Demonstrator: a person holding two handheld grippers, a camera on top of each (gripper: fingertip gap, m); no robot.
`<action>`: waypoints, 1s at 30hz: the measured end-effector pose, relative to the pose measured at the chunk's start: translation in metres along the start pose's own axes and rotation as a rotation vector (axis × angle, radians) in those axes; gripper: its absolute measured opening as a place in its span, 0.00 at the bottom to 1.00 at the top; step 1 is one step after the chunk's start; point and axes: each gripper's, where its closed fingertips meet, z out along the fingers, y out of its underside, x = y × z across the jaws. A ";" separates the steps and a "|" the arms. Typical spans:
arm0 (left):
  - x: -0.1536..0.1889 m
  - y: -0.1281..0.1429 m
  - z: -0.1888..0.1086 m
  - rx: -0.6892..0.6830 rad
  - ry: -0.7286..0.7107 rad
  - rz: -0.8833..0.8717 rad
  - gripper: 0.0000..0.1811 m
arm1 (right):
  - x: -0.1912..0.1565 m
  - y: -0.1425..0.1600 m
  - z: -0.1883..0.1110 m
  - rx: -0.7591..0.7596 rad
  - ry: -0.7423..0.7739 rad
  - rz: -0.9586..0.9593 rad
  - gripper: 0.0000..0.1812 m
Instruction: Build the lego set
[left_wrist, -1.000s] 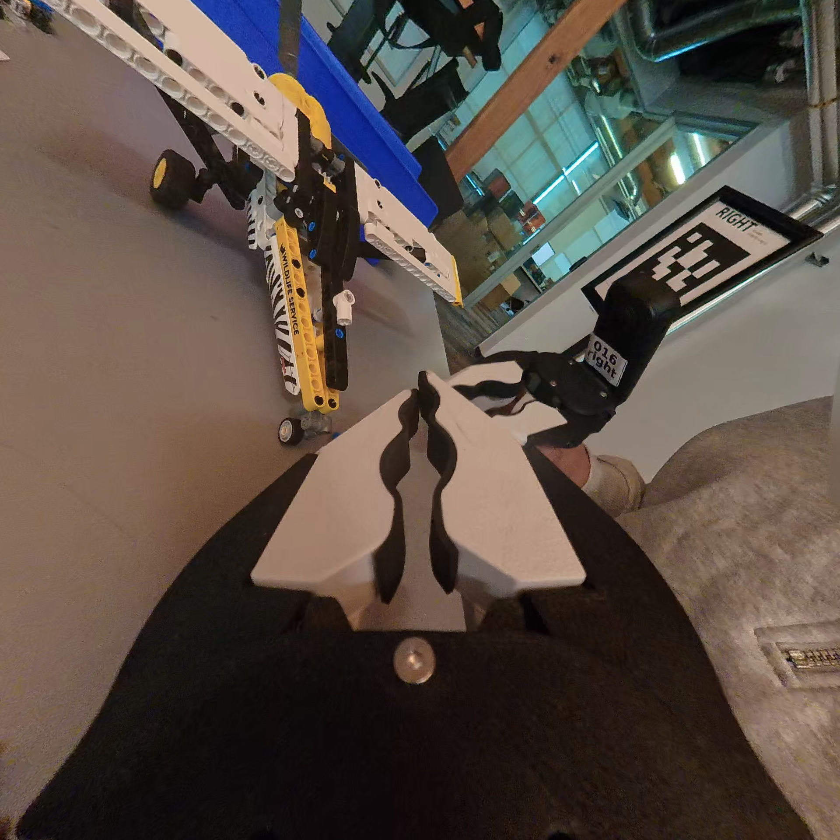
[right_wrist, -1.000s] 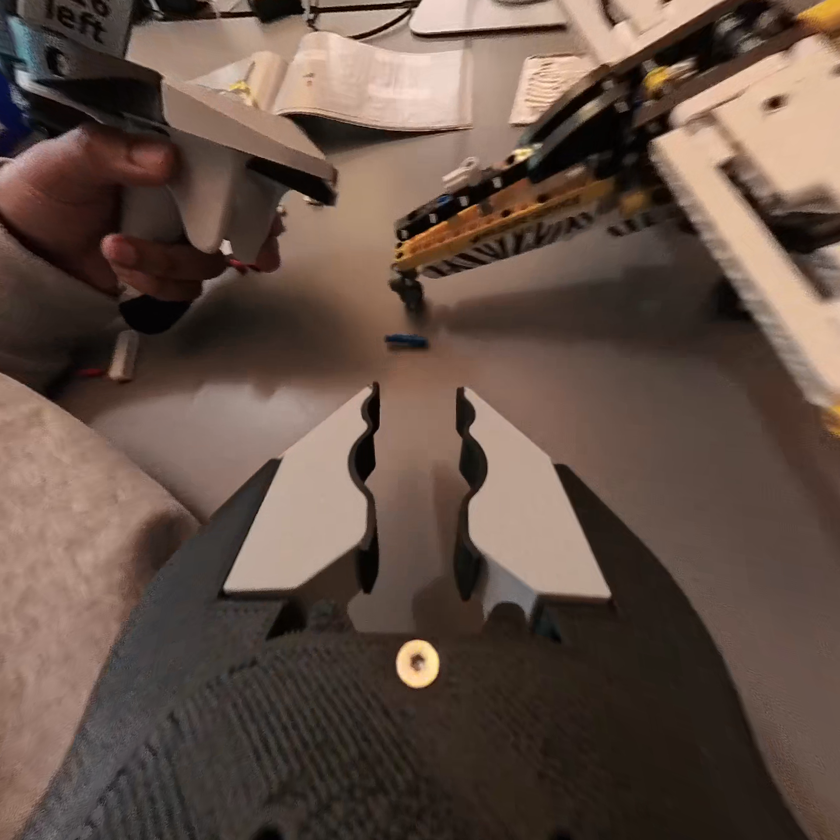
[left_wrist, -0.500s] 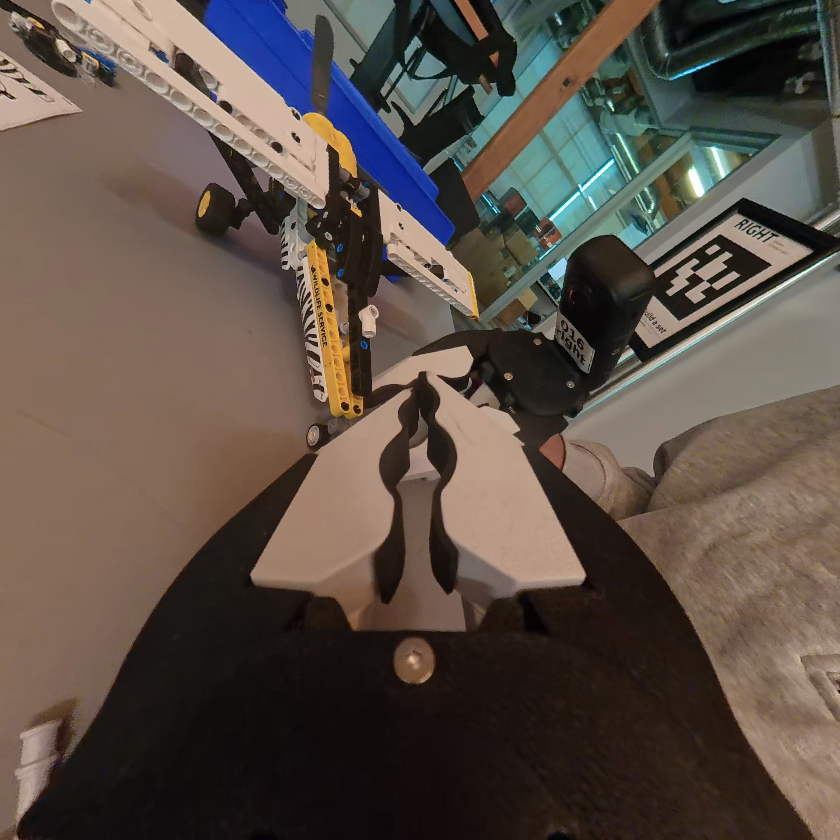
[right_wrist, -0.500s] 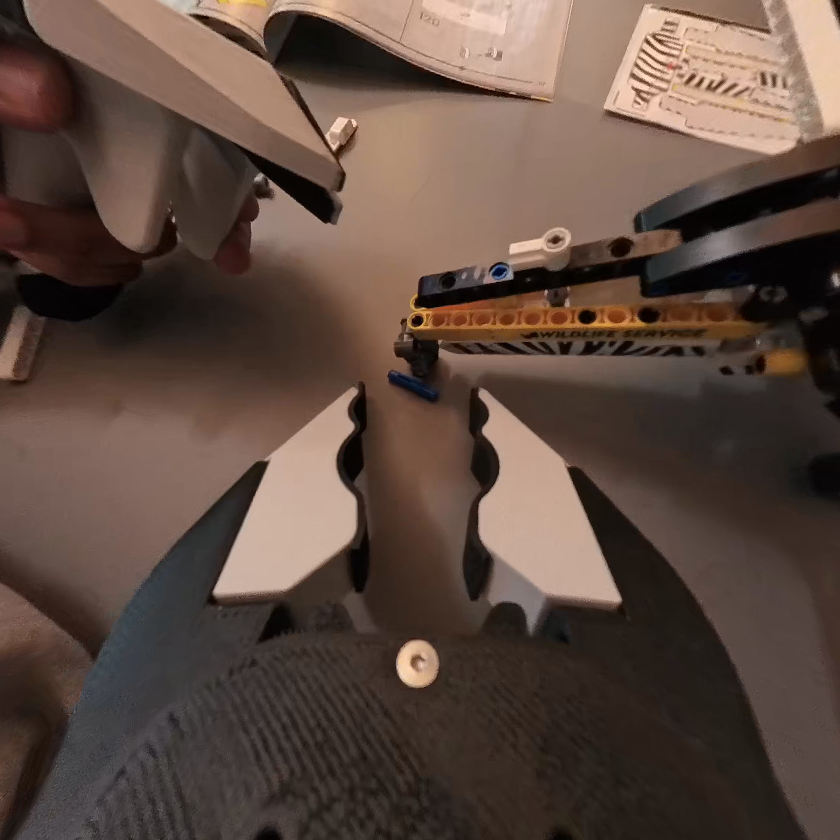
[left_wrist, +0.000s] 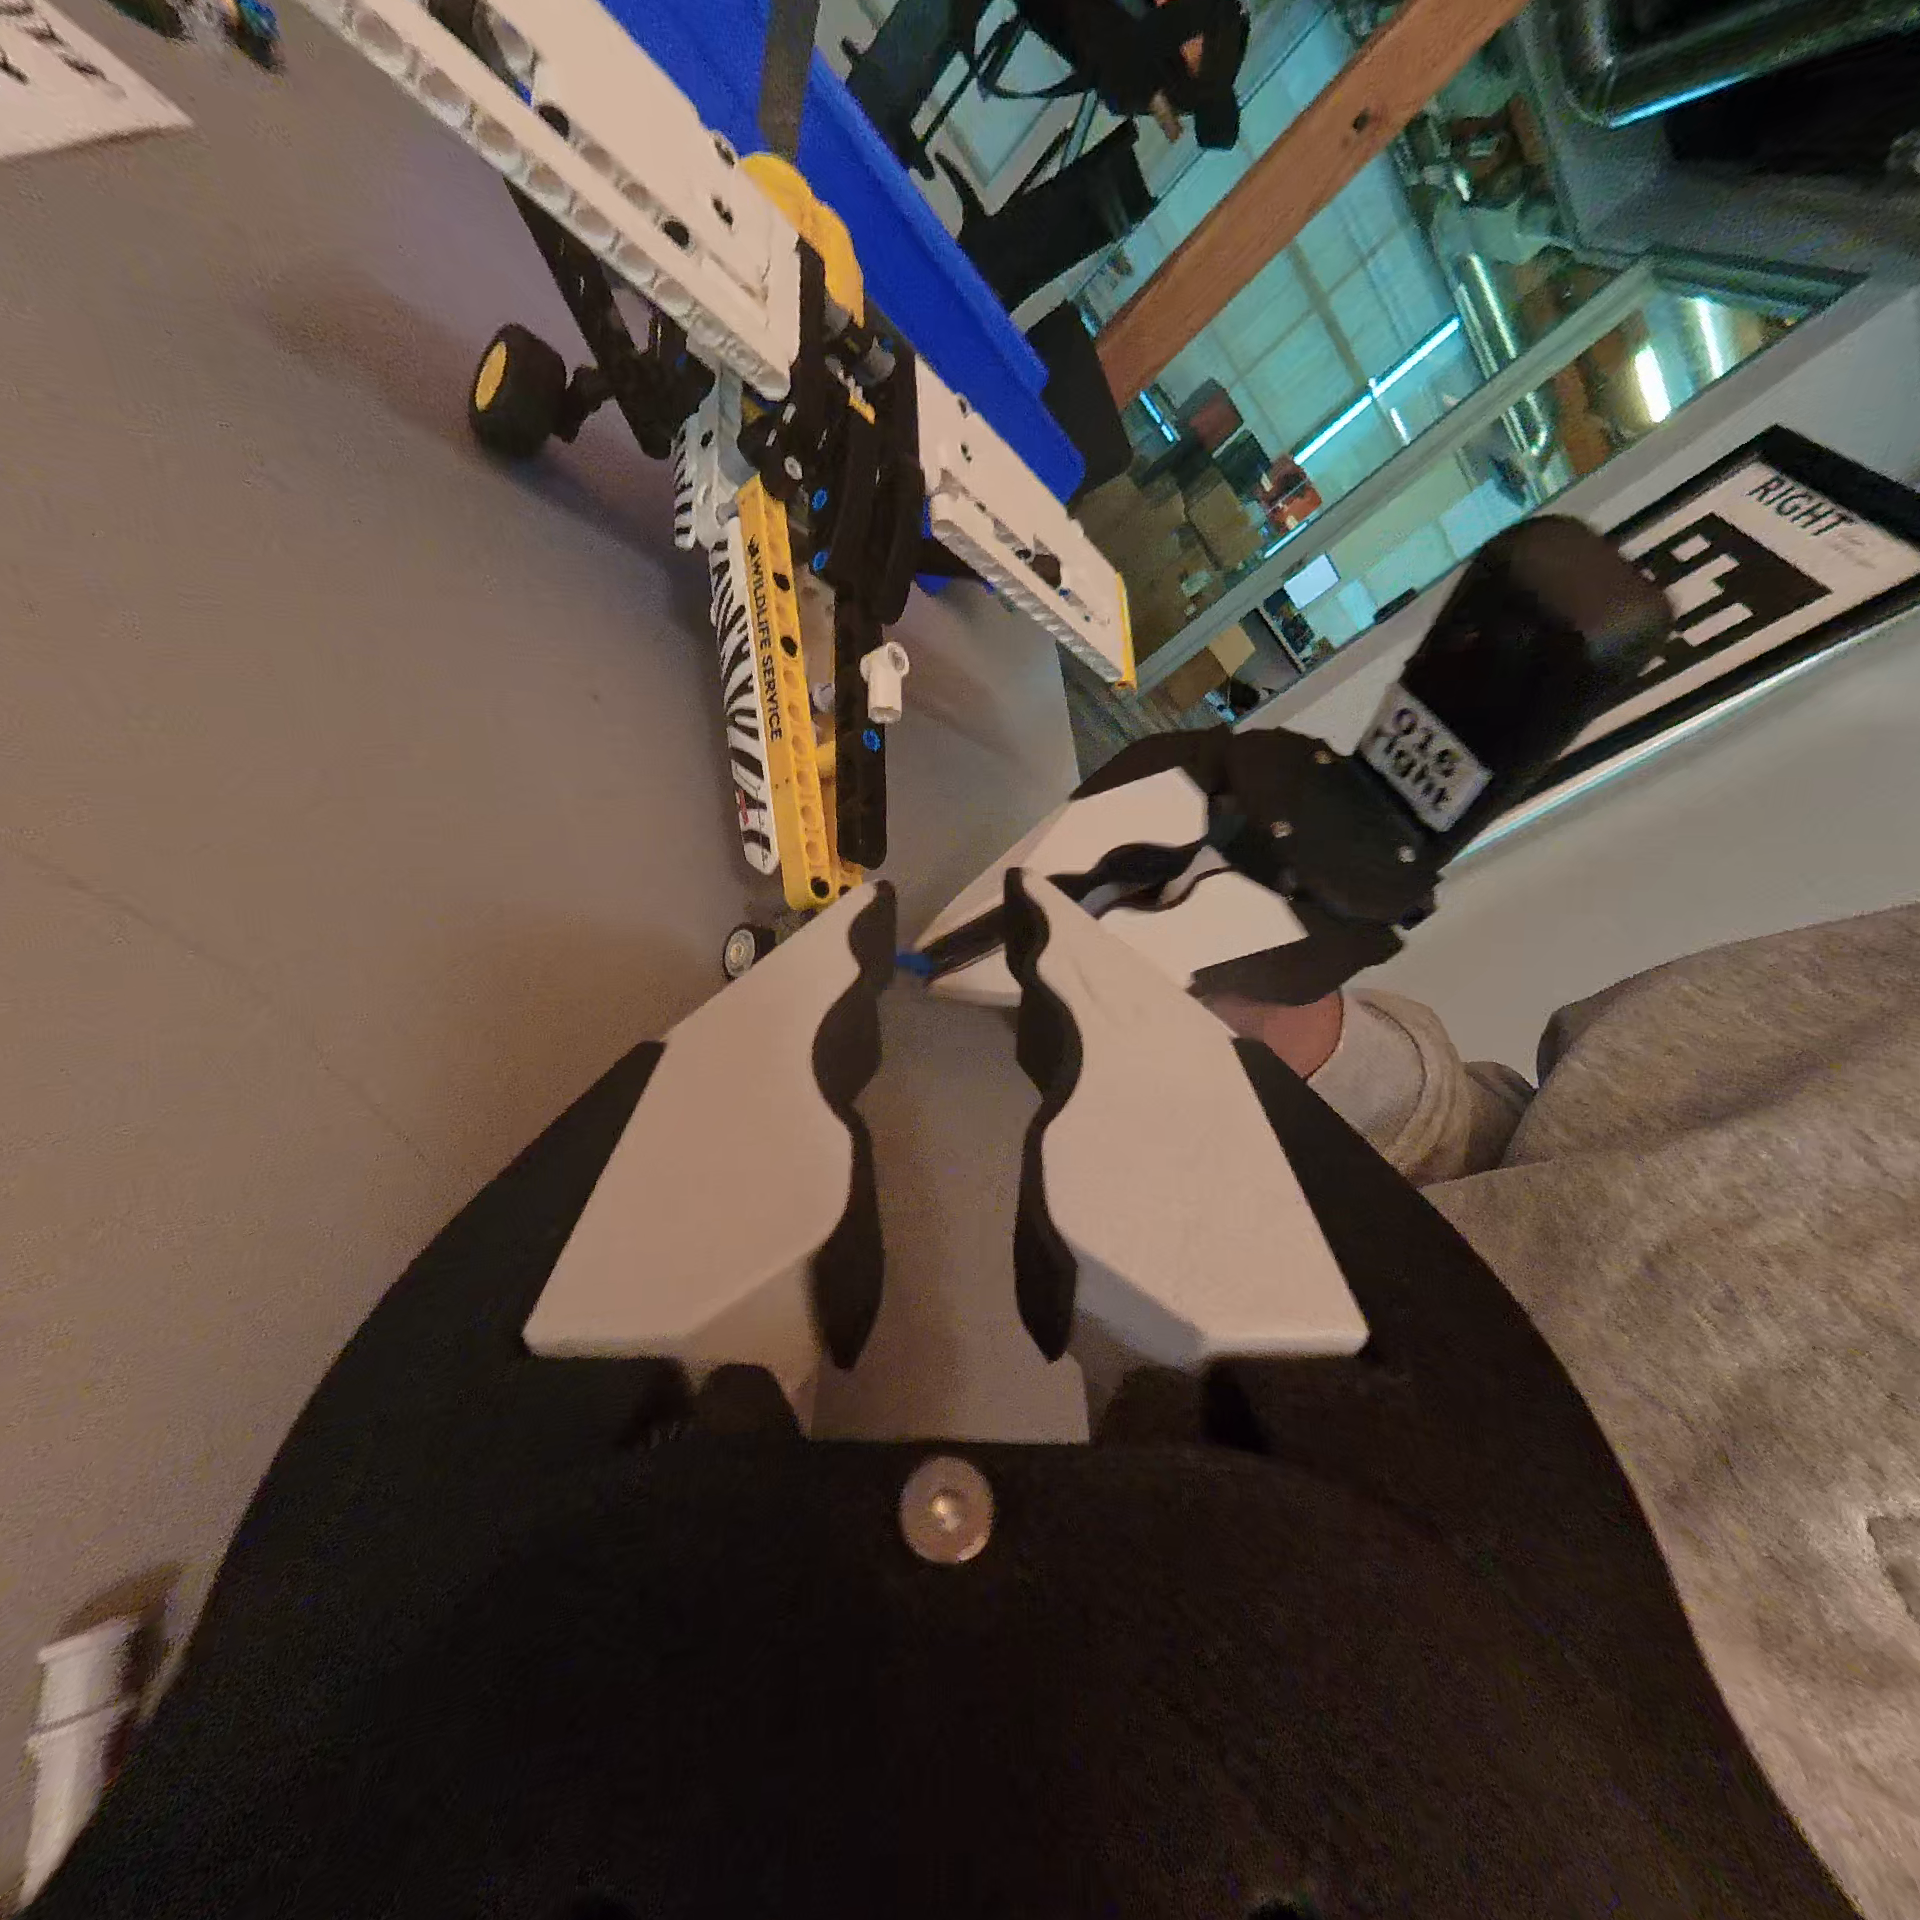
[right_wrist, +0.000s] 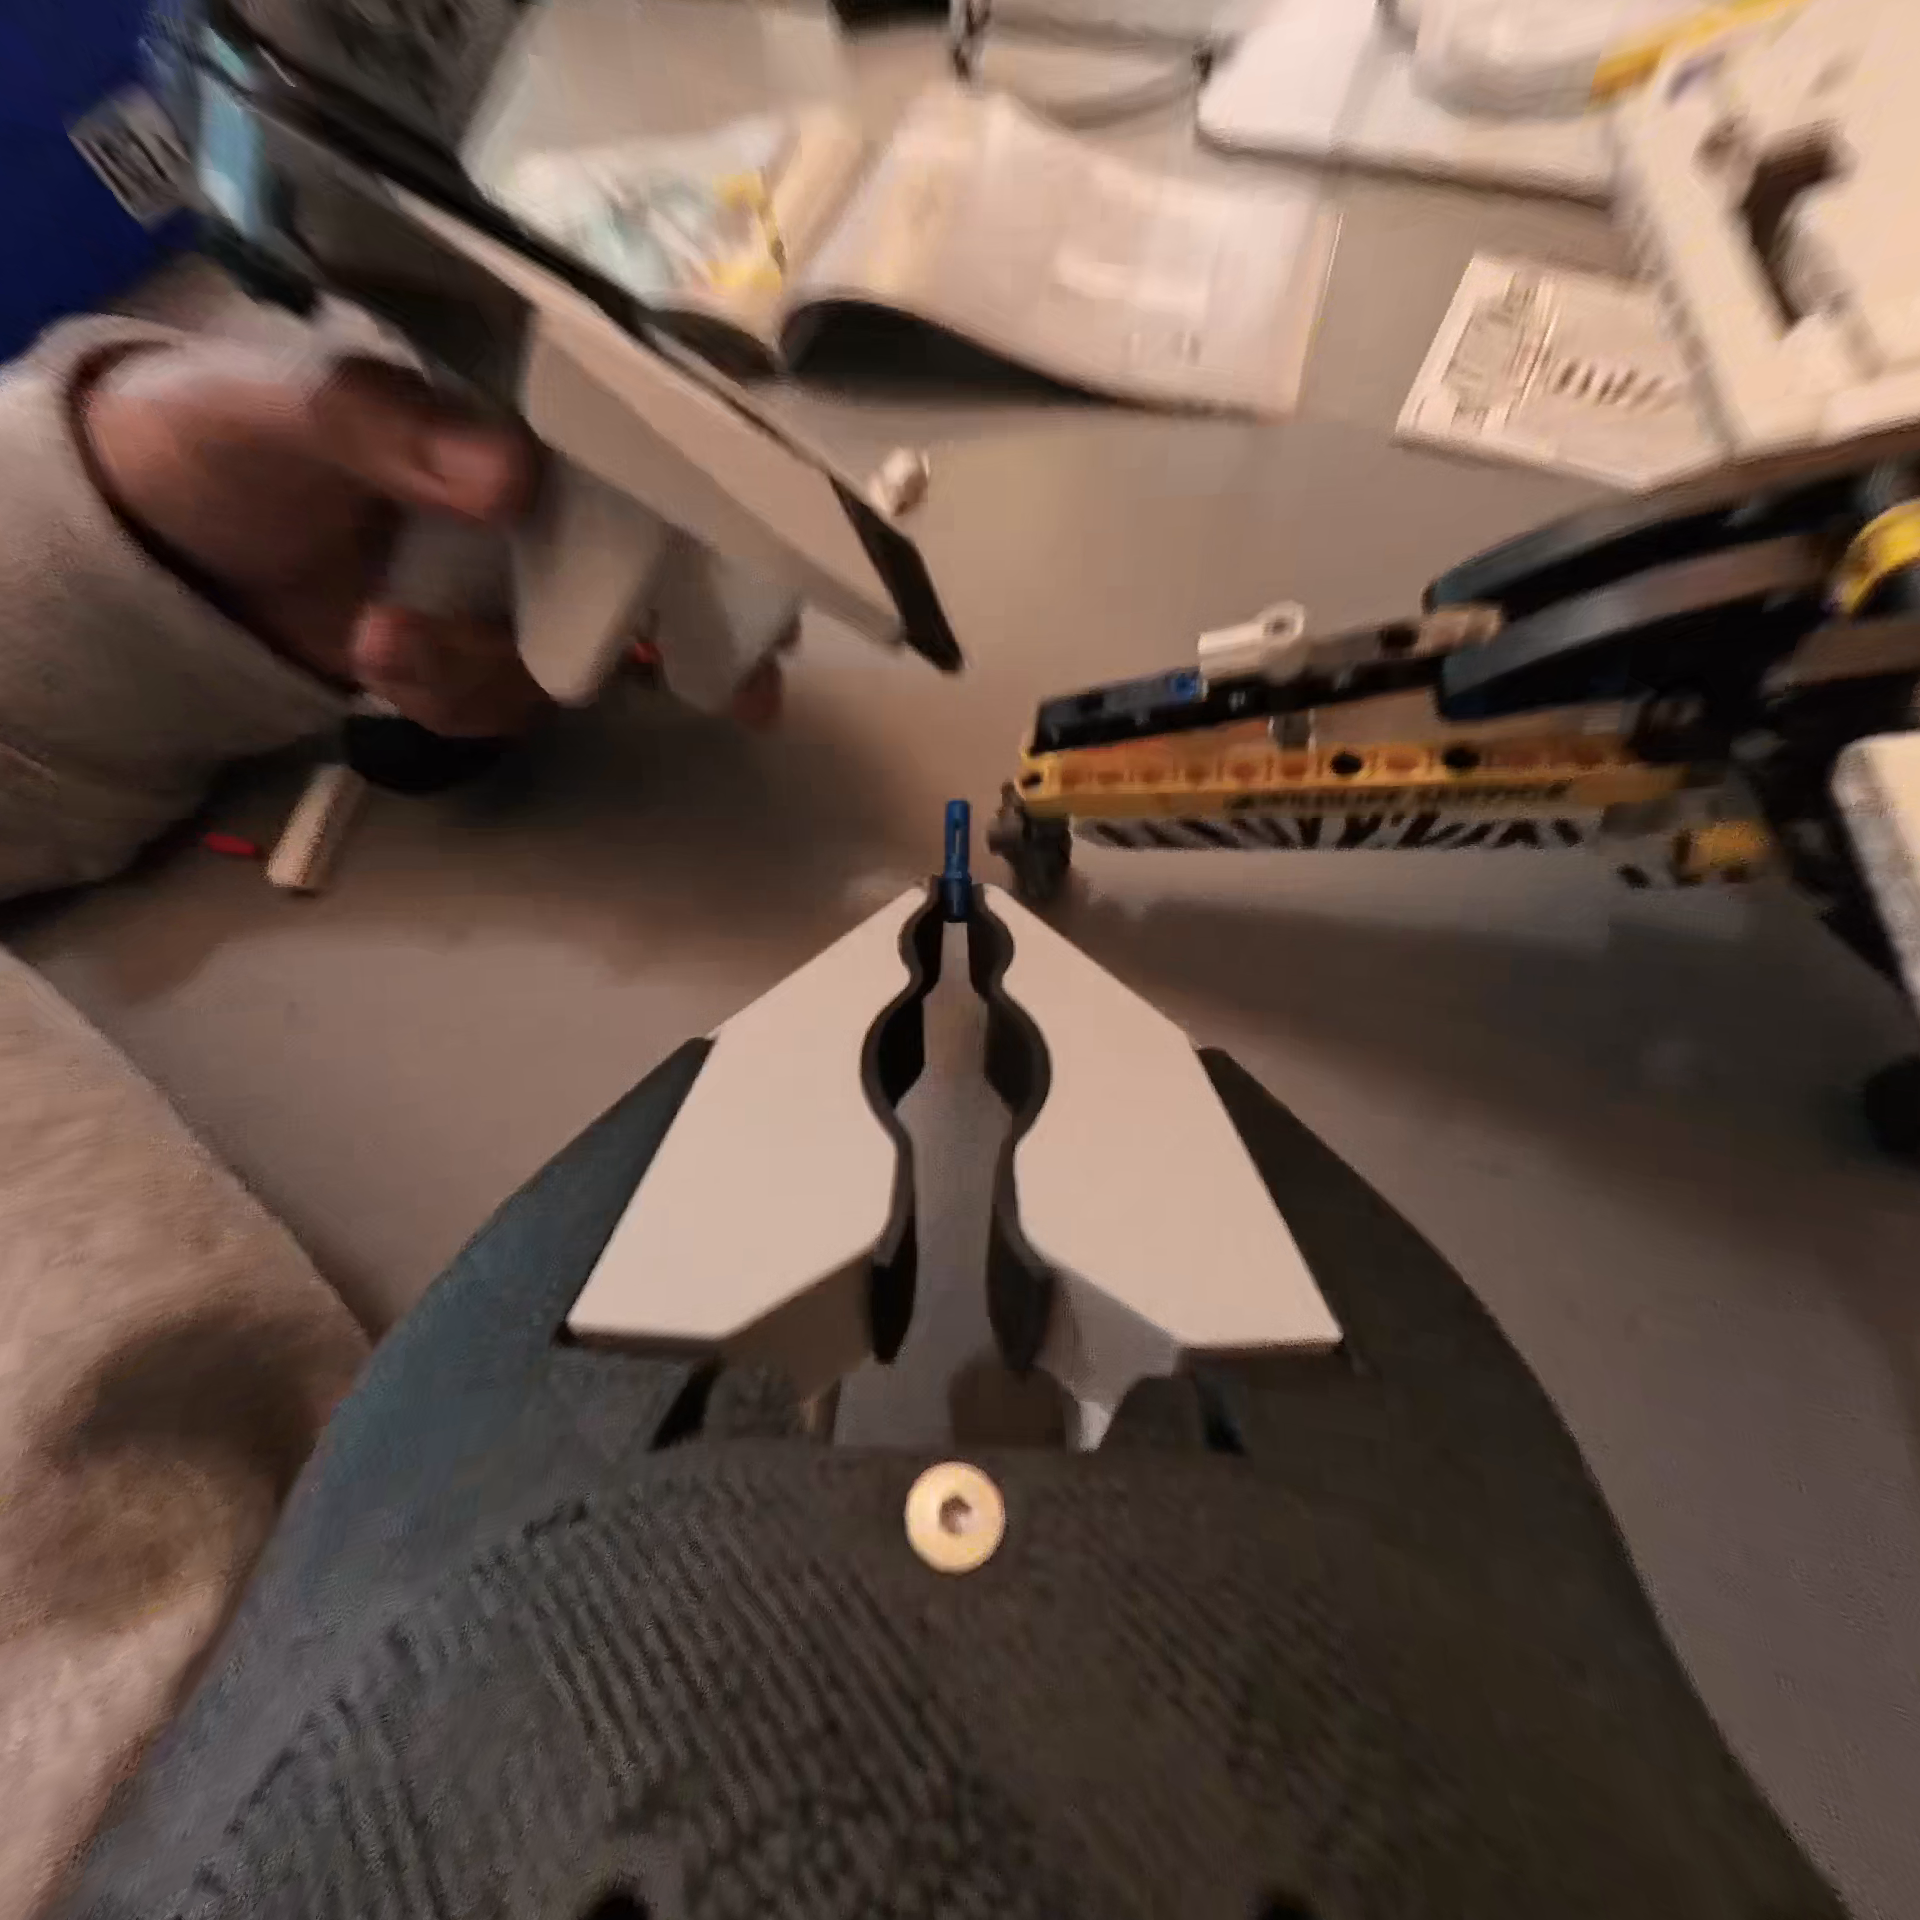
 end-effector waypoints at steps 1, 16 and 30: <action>0.001 0.002 0.002 -0.012 0.003 -0.001 0.14 | -0.003 -0.010 -0.005 0.056 -0.003 -0.013 0.02; 0.043 -0.004 0.000 0.041 0.265 -0.090 0.01 | -0.019 -0.052 -0.032 0.237 0.144 -0.351 0.04; 0.045 0.005 0.005 -0.006 0.252 -0.061 0.01 | -0.021 -0.047 -0.027 0.206 0.184 -0.424 0.03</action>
